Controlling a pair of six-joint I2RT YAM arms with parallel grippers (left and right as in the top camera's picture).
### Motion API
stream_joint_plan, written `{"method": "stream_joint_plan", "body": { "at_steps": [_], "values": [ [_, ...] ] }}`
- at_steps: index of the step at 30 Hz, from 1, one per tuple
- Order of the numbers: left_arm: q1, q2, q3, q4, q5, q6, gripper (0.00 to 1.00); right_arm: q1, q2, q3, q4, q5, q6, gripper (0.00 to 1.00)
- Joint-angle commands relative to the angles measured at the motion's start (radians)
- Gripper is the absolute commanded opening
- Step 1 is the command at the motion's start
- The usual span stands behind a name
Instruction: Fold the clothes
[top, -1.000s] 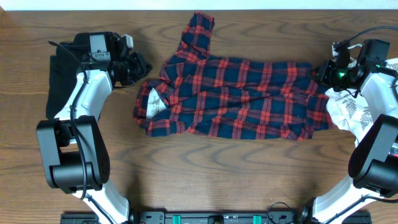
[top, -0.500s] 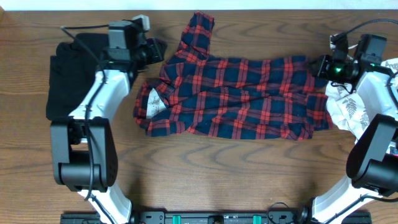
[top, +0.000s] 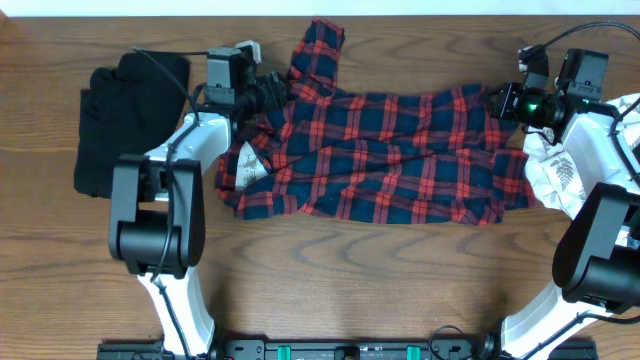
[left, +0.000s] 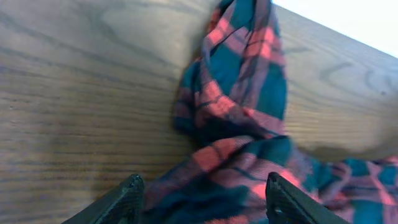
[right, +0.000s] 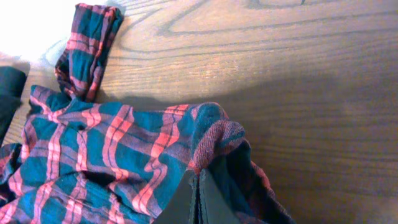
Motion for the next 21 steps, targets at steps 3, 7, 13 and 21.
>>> {"method": "stream_joint_plan", "body": {
  "at_steps": [3, 7, 13, 21],
  "values": [
    [0.005, 0.012, 0.004, 0.053, -0.009, 0.005, 0.63, -0.019, -0.019, -0.004, 0.003, -0.001, 0.01, 0.02],
    [0.005, 0.027, 0.004, 0.062, -0.009, 0.005, 0.64, -0.019, -0.019, -0.004, 0.002, -0.001, 0.011, 0.02],
    [0.005, 0.058, 0.004, 0.069, -0.008, 0.005, 0.64, -0.019, -0.019, -0.004, -0.003, -0.001, 0.011, 0.02],
    [0.005, 0.089, 0.004, 0.091, -0.008, 0.005, 0.64, -0.019, -0.019, -0.004, -0.028, -0.001, 0.011, 0.03]
  ]
}}
